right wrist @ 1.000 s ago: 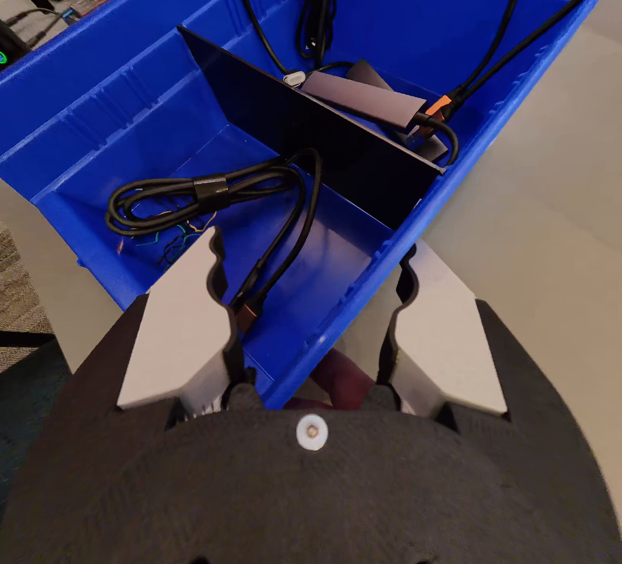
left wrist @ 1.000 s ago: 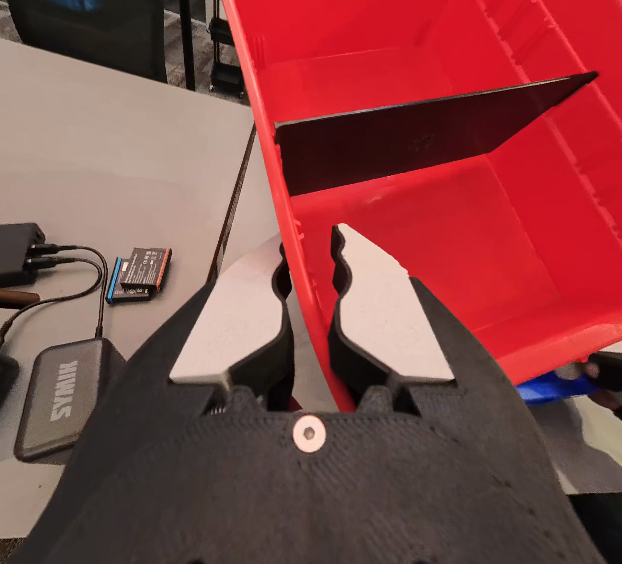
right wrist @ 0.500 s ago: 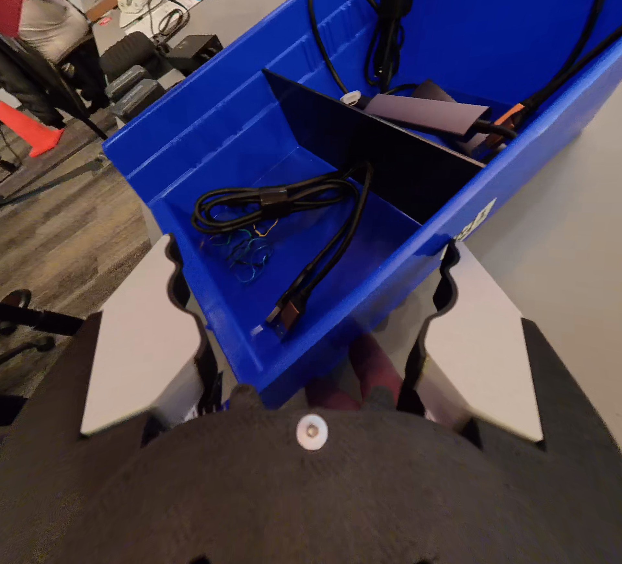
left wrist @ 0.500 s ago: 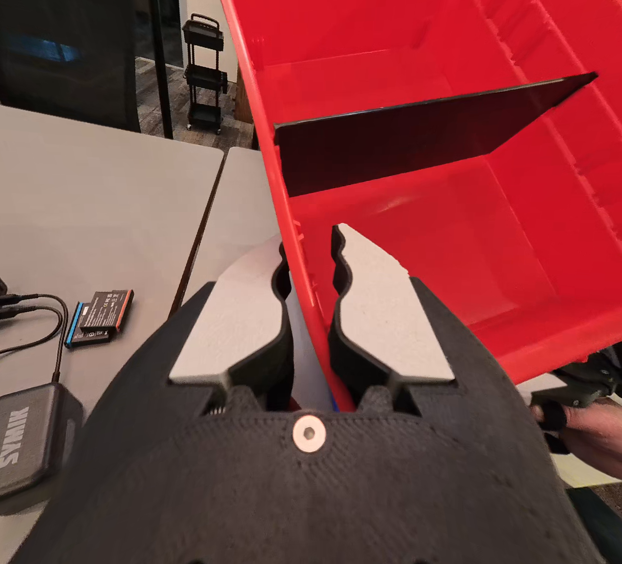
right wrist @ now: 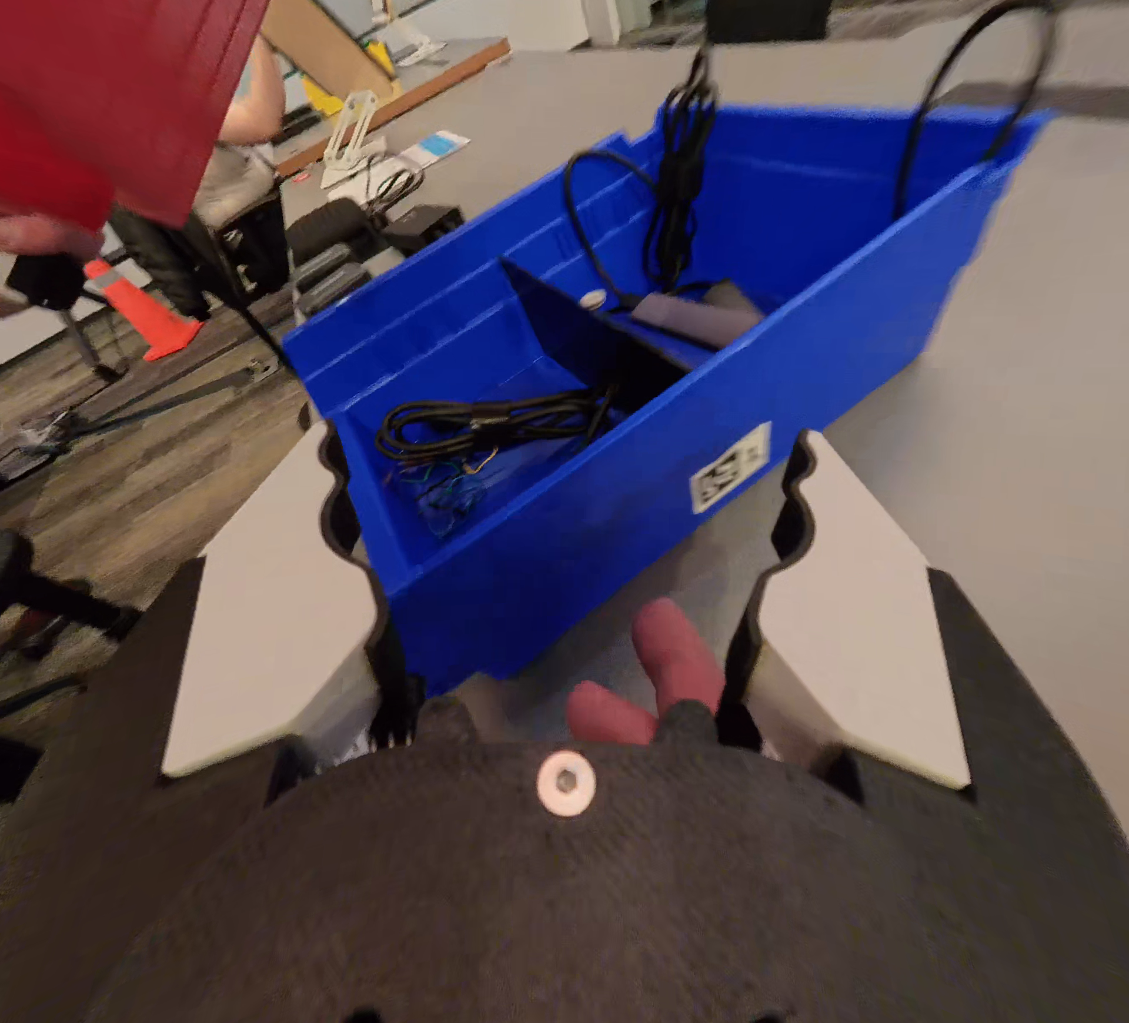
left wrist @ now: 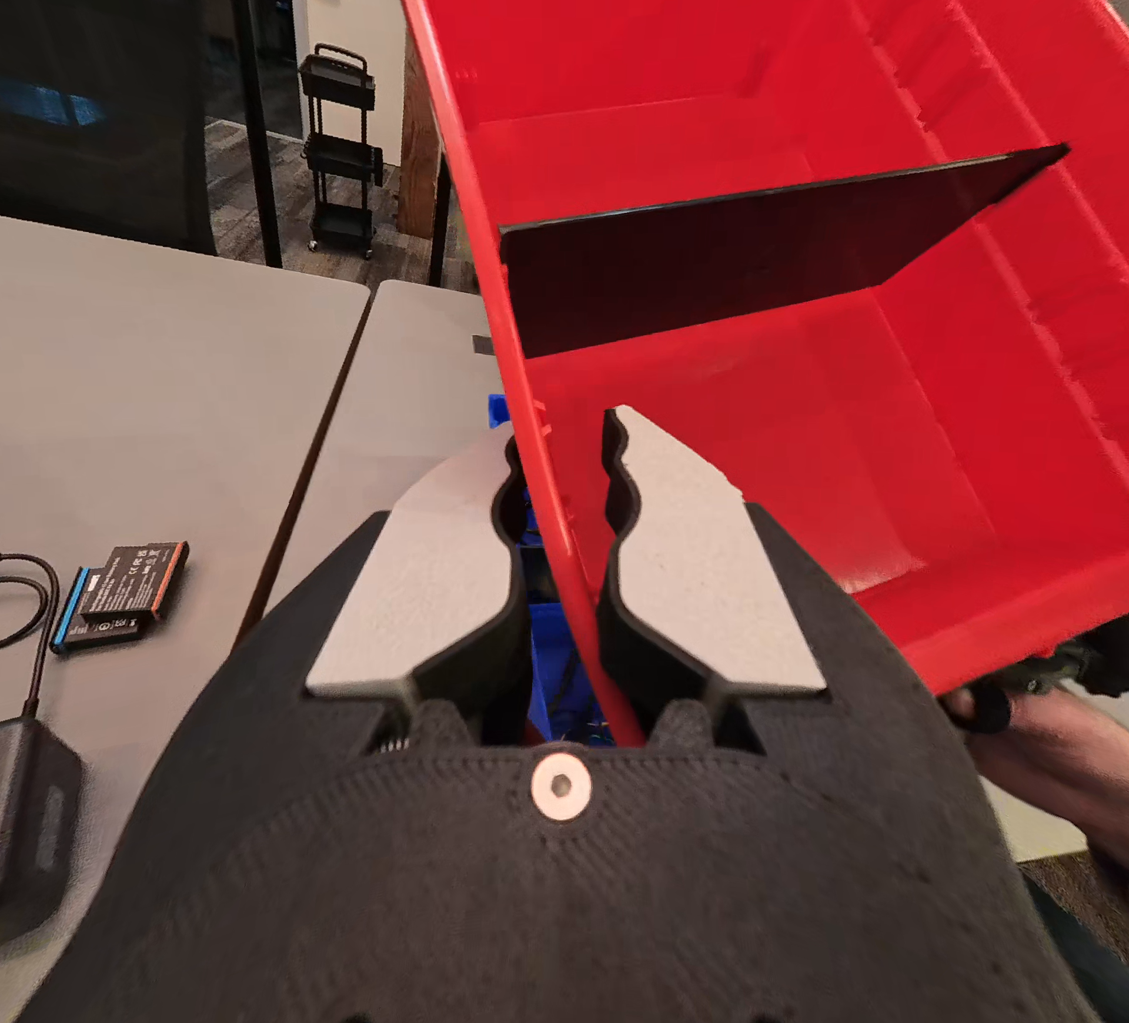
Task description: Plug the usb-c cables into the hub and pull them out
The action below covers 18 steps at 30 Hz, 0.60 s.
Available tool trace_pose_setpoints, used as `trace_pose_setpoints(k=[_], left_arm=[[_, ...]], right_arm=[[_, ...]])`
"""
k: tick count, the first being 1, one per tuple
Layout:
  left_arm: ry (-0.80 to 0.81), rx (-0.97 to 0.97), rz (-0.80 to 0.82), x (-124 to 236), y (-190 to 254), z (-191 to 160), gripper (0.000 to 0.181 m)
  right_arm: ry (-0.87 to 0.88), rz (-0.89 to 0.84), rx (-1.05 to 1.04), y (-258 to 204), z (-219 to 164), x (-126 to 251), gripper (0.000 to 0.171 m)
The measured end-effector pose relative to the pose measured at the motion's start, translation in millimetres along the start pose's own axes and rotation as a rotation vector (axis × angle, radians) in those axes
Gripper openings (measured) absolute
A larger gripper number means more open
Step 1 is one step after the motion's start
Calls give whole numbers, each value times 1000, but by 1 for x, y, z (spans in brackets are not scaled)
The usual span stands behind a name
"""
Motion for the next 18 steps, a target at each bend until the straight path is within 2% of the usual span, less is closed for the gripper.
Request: trace_pose_setpoints(k=[4,9,12,14,18], left_arm=[[13,-21,-30,-5,21,2,22],[6,-68,-75,-26,60,-3,22],[-33,-102,-124,-47,94,-15,23],[-64,-127,-178,-63,121,-28,23],[-137,-153,-288,-93,179,-61,23]], right_arm=[[106,-84,-26,39,39,45,132],[266,-169,-39,71,95,130,126],[371,-176,-23,63,117,186,120],[434,-138,-3,41,123,218,114],[434,-207,92,12,104,256,114]])
Point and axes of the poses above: each gripper's, where its closed fingertips meet, x back along the fingers, z out of its top, y = z × x across the jaws, the point moved 3 cm from there along x, back along the fingers, and after that the axes turned 2 degrees about -x, right-handed, at the moved point
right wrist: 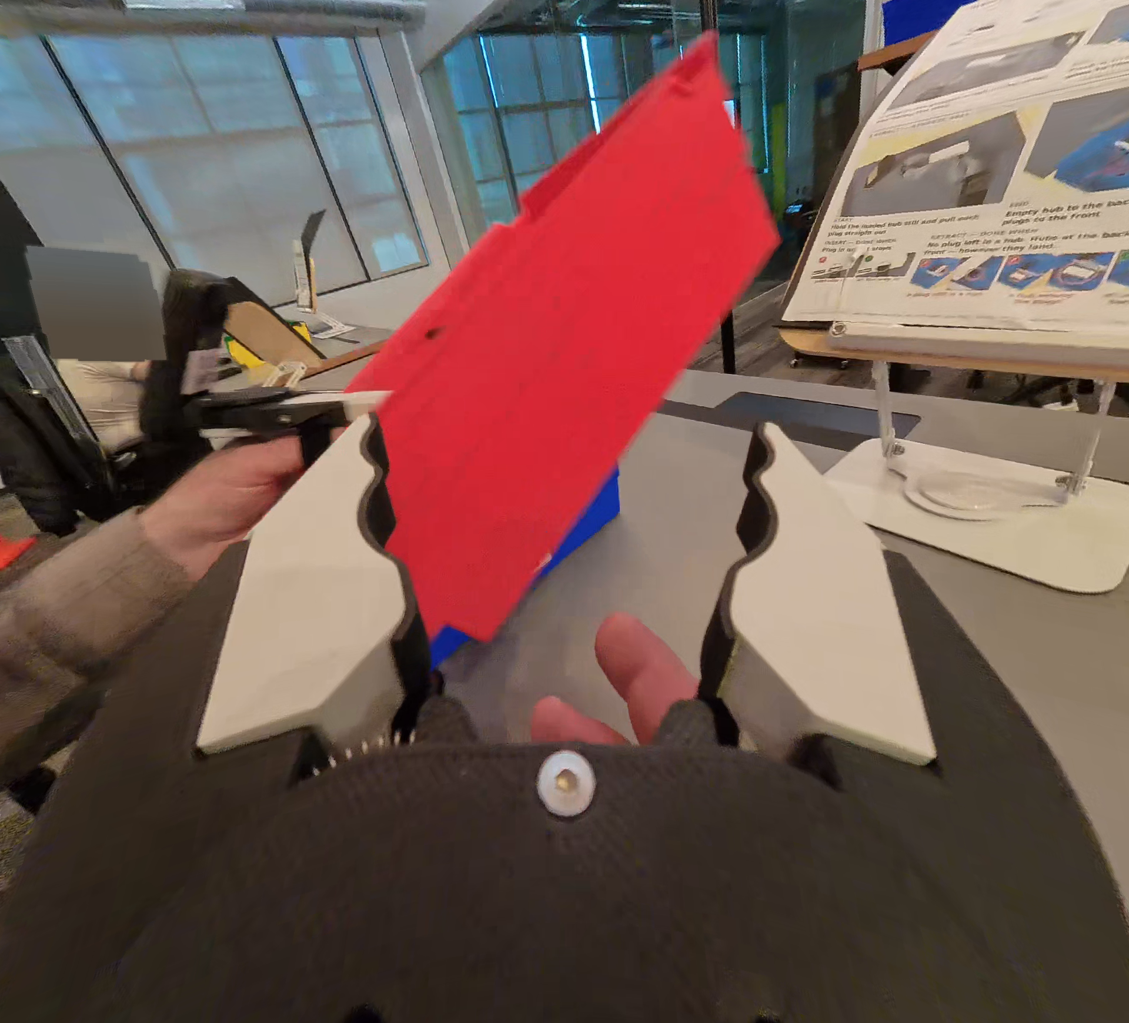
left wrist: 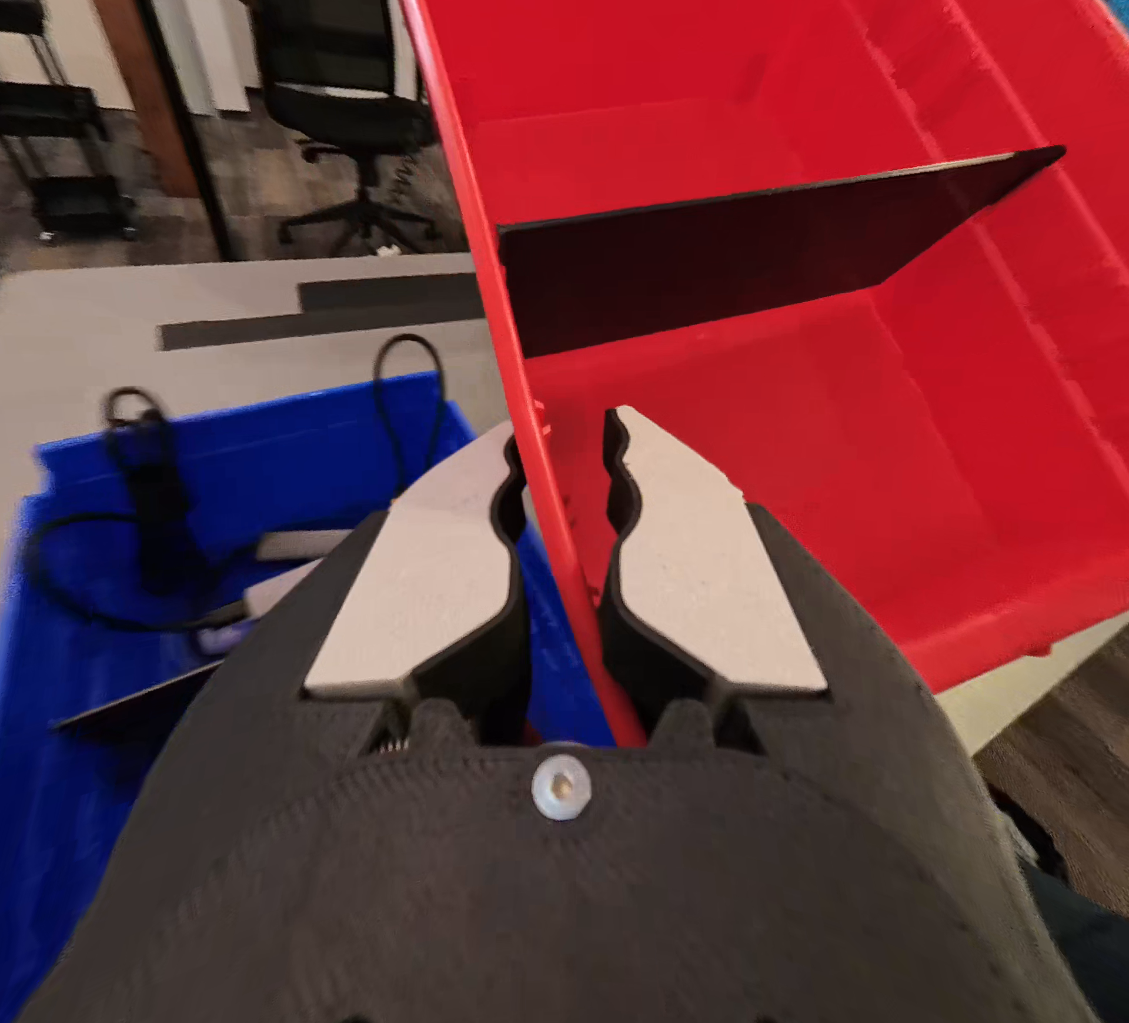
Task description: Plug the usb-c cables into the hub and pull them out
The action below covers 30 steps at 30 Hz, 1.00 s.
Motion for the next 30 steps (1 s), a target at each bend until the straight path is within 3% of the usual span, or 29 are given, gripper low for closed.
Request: trace_pose_setpoints(k=[4,9,12,20,30], left_arm=[[-61,-40,-80,-43,52,-20,24],[-155,-93,-174,-83,119,-52,25],[-212,-79,-194,-101,146,-77,26],[-338,-20,-241,-130,182,-128,31],[-387,-12,-294,-138,206,-152,57]], right_arm=[[3,-41,16,-9,-7,32,114],[-149,-346,287,23,-43,58,106],[-222,-470,323,48,-56,77,99],[-322,-531,211,92,-85,110,89],[-414,-603,189,124,-120,125,91]])
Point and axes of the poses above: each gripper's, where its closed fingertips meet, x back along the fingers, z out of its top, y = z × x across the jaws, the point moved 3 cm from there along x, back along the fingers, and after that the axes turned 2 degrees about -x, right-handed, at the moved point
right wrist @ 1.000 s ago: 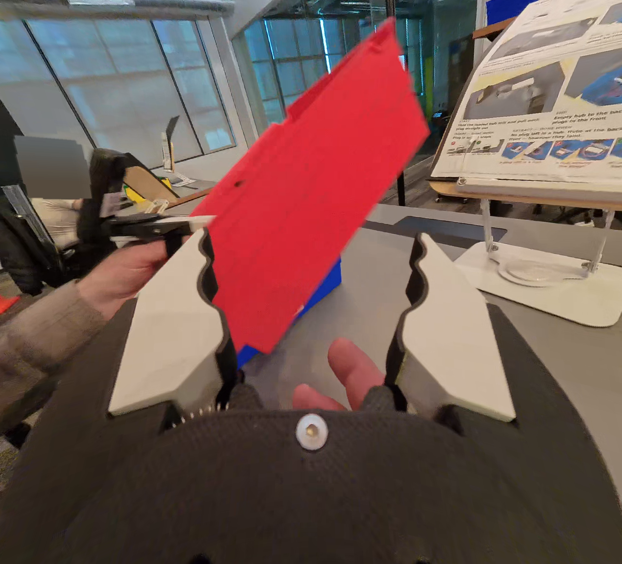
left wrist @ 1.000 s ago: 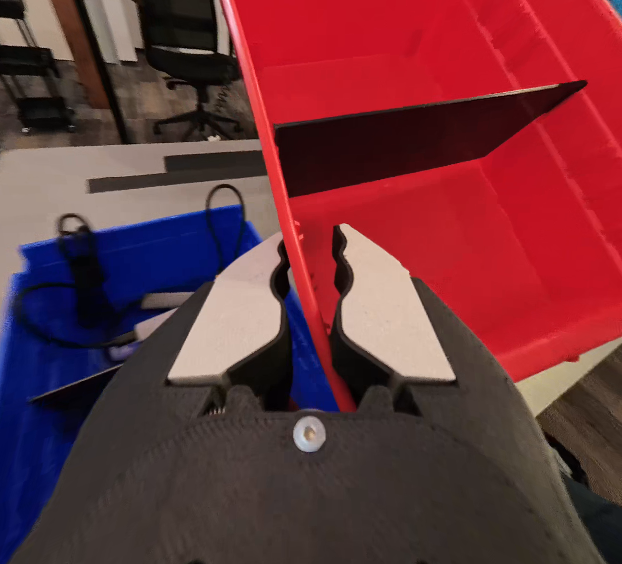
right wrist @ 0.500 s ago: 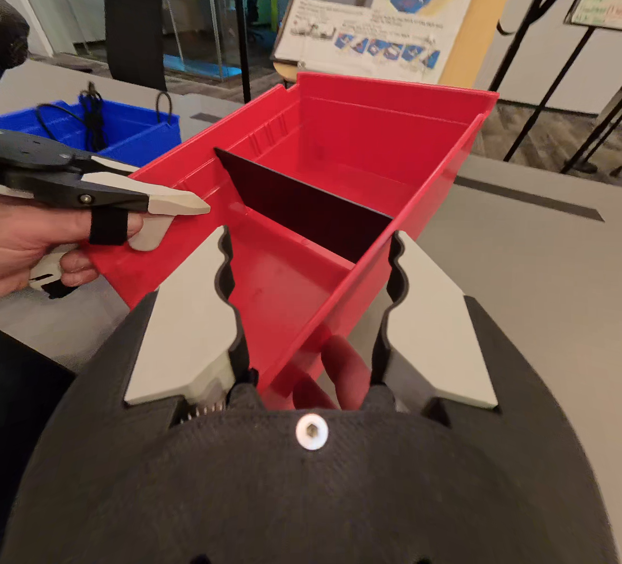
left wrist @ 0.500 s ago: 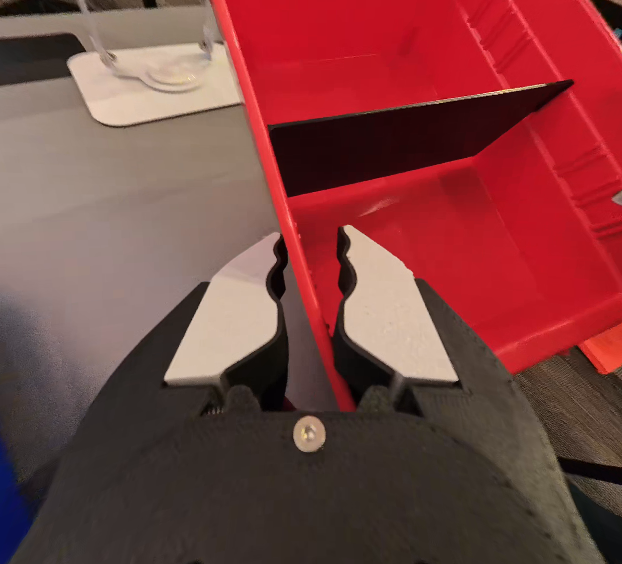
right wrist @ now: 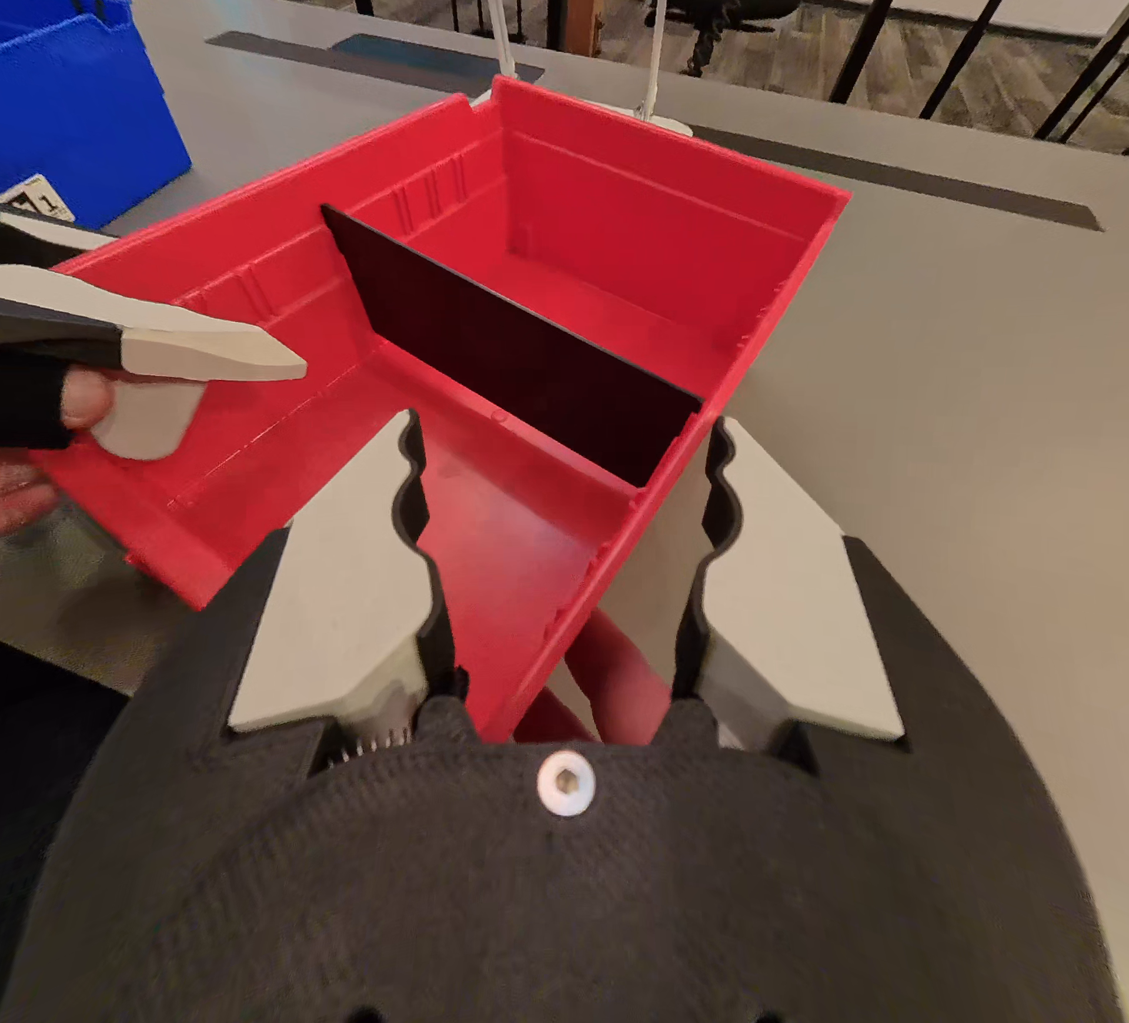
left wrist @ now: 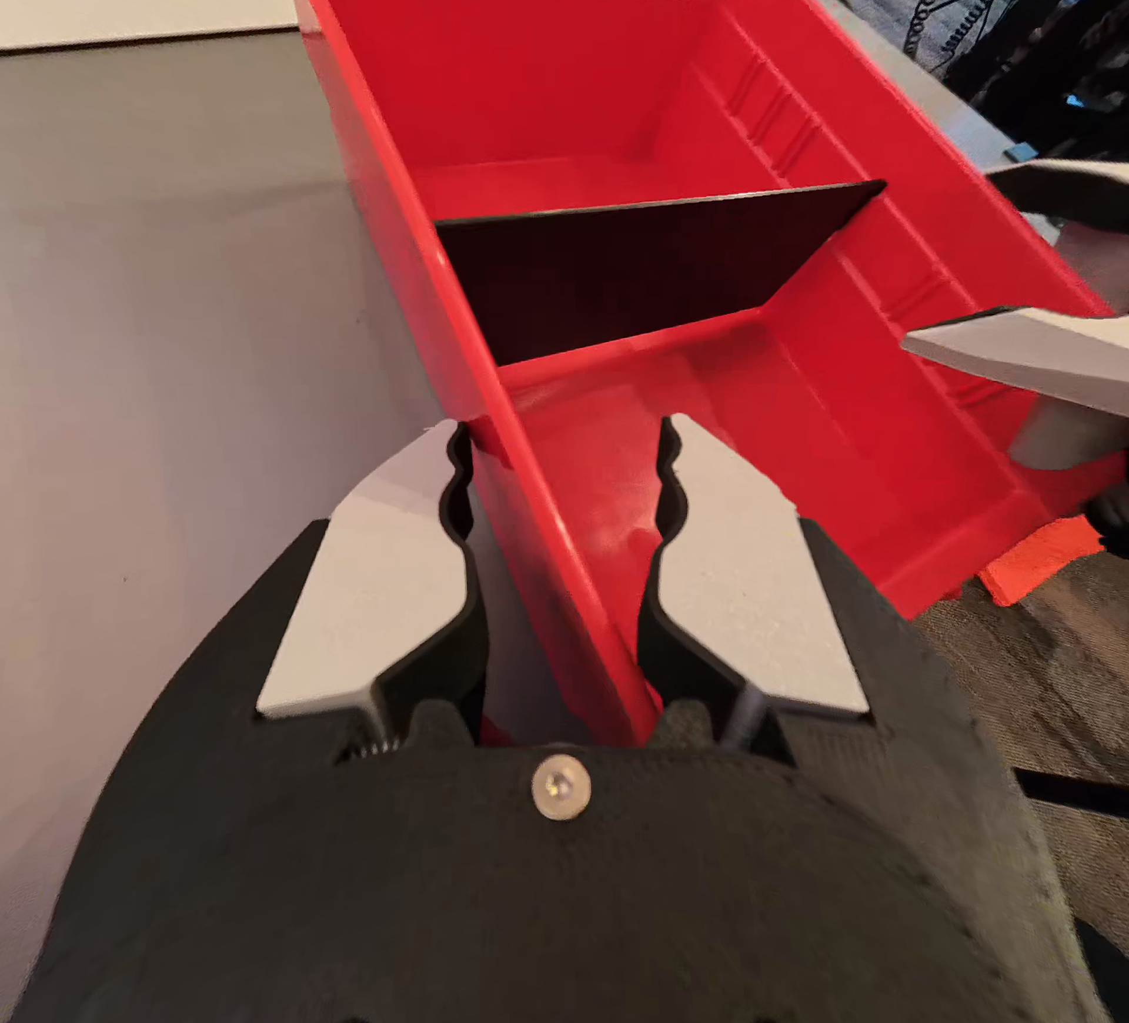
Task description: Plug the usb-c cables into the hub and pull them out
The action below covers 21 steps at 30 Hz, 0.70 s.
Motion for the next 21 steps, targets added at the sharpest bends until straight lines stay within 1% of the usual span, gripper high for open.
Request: trace_pose_setpoints(k=[3,6,14,17,18,19,21], left_arm=[[-9,2,-25,-1,4,0,68],[-19,-8,-29,-1,6,2,74],[24,-58,18,12,5,16,79],[58,-88,40,27,3,24,79],[93,-99,49,36,2,29,76],[135,-108,56,47,2,37,78],[200,-131,95,73,-6,50,73]], right_arm=[[-8,-29,43,3,-1,-2,87],[-25,-52,82,6,-2,-3,83],[-67,-120,208,12,-6,-6,75],[-76,-151,256,18,-7,-7,69],[-83,-160,272,20,-8,-7,65],[-87,-163,281,21,-8,-7,64],[-96,-169,292,25,-9,-7,60]])
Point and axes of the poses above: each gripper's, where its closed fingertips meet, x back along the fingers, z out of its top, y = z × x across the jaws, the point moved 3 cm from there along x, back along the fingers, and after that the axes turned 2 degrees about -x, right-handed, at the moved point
